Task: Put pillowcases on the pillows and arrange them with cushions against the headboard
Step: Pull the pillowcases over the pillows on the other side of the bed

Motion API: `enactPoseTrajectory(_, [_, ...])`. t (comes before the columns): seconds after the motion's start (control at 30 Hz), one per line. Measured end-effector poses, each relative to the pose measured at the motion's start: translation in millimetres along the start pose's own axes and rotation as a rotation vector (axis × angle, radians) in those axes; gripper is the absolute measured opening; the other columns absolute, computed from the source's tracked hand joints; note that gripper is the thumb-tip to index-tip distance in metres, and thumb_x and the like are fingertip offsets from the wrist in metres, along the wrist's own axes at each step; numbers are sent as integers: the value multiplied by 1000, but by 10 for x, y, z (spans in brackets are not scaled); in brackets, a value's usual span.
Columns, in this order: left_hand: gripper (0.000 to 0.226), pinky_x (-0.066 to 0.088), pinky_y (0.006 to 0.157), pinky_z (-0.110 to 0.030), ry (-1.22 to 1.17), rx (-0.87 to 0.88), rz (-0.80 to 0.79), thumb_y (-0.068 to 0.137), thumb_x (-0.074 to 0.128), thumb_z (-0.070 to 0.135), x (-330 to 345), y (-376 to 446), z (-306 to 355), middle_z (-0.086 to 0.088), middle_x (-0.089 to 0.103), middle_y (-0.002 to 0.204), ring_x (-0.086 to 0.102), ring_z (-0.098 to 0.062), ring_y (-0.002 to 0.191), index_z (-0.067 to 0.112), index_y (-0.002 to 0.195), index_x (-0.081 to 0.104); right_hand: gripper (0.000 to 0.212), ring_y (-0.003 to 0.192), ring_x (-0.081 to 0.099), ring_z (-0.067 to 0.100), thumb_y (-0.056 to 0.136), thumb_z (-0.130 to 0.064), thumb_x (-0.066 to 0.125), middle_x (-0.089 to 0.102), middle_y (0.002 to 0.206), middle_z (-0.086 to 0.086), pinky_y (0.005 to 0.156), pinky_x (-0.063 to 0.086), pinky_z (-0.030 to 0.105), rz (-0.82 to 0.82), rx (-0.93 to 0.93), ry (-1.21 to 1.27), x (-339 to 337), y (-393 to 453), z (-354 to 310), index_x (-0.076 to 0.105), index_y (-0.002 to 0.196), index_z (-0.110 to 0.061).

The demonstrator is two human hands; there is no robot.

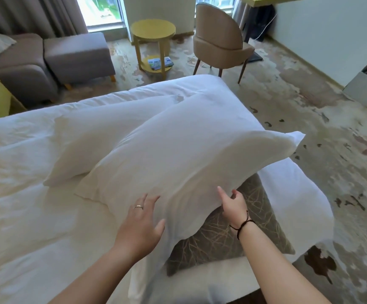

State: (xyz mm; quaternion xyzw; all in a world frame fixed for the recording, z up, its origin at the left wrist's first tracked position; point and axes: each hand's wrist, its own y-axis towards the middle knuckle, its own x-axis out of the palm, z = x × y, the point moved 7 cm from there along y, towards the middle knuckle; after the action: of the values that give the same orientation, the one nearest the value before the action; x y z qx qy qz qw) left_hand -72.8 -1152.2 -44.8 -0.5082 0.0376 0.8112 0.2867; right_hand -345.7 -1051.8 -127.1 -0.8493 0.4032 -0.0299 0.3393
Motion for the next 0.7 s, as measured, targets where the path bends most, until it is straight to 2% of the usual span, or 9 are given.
enactPoseTrajectory(0.07, [67,24,116,-36,33,36,-15,89,54,43,121,127,206,0,15,161,15,-21,146,35,147,22,64,104,62,18,81,-44,76,61,129,-1,90,51,43,-70,73,180,93,177,-11,49,132,-16])
enactPoseTrajectory(0.1, [68,20,118,-36,61,46,-25,89,53,44,187,169,278,0,12,162,11,-20,147,36,147,19,66,101,62,16,78,-46,78,63,126,-2,86,51,43,-113,130,254,159,234,-10,51,131,-18])
enactPoseTrajectory(0.17, [71,15,121,-36,138,41,-39,89,50,48,297,219,347,1,7,163,7,-21,149,38,149,12,74,105,63,24,71,-51,82,64,123,0,88,53,50,-166,223,313,278,339,16,53,130,-17])
enactPoseTrajectory(0.27, [75,18,119,-37,203,-20,-38,87,49,51,367,230,320,1,9,163,13,-23,147,38,150,10,79,110,61,30,64,-51,86,65,122,3,93,50,60,-185,275,312,385,460,27,57,128,-16])
enactPoseTrajectory(0.37, [80,23,117,-37,256,-45,-61,86,49,53,409,252,307,1,4,164,16,-25,146,36,151,7,63,95,67,29,60,-46,90,70,108,3,74,59,49,-130,266,337,415,572,-4,65,109,-16])
enactPoseTrajectory(0.47, [83,22,118,-37,281,-73,-79,85,49,55,430,332,360,-3,1,164,14,-27,147,35,152,5,40,80,68,24,64,-34,91,70,93,3,56,59,37,-54,227,366,435,648,-26,64,88,-17])
enactPoseTrajectory(0.57, [84,21,118,-37,330,-64,-55,85,49,58,399,420,476,-8,2,163,15,-29,146,32,153,8,25,83,69,29,69,-24,85,72,89,8,66,61,46,3,179,343,485,675,-68,69,84,-12])
enactPoseTrajectory(0.63, [85,20,118,-37,362,-46,-36,84,48,60,379,467,547,-9,2,163,15,-30,146,31,154,10,17,78,69,29,69,-24,79,73,79,6,71,60,53,29,134,273,486,625,-138,70,75,-11])
enactPoseTrajectory(0.7, [87,19,119,-38,399,-33,-14,82,47,63,356,492,611,-10,0,164,12,-30,147,30,154,10,18,71,69,28,70,-26,76,71,64,1,65,60,45,28,71,191,465,498,-242,69,65,-10])
